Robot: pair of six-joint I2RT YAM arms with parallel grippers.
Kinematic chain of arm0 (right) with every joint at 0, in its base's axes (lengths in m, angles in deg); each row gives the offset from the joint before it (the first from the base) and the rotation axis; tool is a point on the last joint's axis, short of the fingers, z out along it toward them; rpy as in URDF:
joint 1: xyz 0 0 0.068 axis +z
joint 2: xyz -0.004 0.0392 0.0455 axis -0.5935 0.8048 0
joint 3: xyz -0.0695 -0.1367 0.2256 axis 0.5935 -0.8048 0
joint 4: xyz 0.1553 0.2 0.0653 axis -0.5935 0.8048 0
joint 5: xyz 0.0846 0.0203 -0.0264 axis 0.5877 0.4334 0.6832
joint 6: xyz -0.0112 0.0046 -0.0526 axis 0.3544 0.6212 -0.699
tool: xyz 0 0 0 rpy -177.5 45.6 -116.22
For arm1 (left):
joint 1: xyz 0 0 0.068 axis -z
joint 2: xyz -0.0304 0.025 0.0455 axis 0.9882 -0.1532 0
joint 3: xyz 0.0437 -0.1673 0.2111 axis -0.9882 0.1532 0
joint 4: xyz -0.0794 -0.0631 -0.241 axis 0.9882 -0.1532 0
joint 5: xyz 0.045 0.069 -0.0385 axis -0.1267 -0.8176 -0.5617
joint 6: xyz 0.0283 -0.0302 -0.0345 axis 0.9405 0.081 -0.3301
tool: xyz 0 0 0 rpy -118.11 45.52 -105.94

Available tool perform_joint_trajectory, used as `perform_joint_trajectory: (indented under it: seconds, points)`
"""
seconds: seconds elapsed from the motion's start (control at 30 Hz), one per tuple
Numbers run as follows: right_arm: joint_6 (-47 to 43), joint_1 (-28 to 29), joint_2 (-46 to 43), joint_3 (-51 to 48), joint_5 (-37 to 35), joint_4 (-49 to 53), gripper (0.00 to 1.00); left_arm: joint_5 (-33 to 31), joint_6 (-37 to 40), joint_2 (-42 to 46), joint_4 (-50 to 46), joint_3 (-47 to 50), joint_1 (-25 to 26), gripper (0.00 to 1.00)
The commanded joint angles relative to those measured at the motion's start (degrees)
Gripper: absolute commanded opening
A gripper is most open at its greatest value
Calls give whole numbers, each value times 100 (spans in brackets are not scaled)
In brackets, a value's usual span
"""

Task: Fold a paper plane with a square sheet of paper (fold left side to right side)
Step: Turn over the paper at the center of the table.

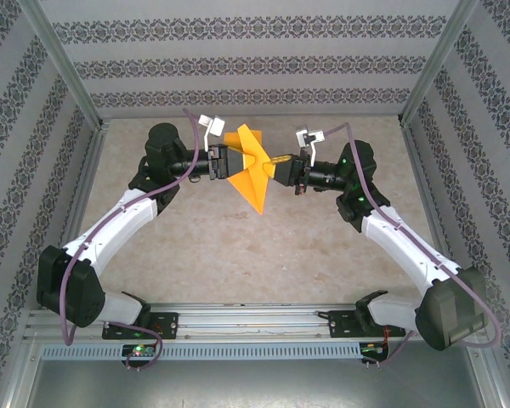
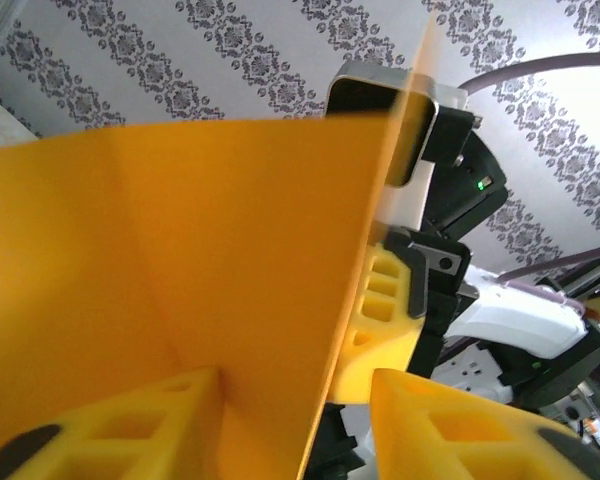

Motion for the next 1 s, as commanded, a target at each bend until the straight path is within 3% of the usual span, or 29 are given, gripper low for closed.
perform_joint_trajectory:
  seconds: [0.0,0.17,0.33,0.53,0.8,0.97]
  points:
    - [36,46,8,140,84,-196,0,164,63,-13,327,-168,53,32]
    - [31,20,-37,105,29,-162,3,134,142,7,277,-172,51,21]
    - [58,-44,-136,36,-85,-149,16,64,178,9,273,-167,51,15]
    - [49,-246,-470,-96,-351,-40,41,-45,111,34,470,-129,53,9]
    - [95,-508,-1148,-757,-902,265,90,-130,37,41,750,-75,59,8]
    - [449,-337,-1232,-945,-639,304,98,-139,25,15,812,-83,57,8]
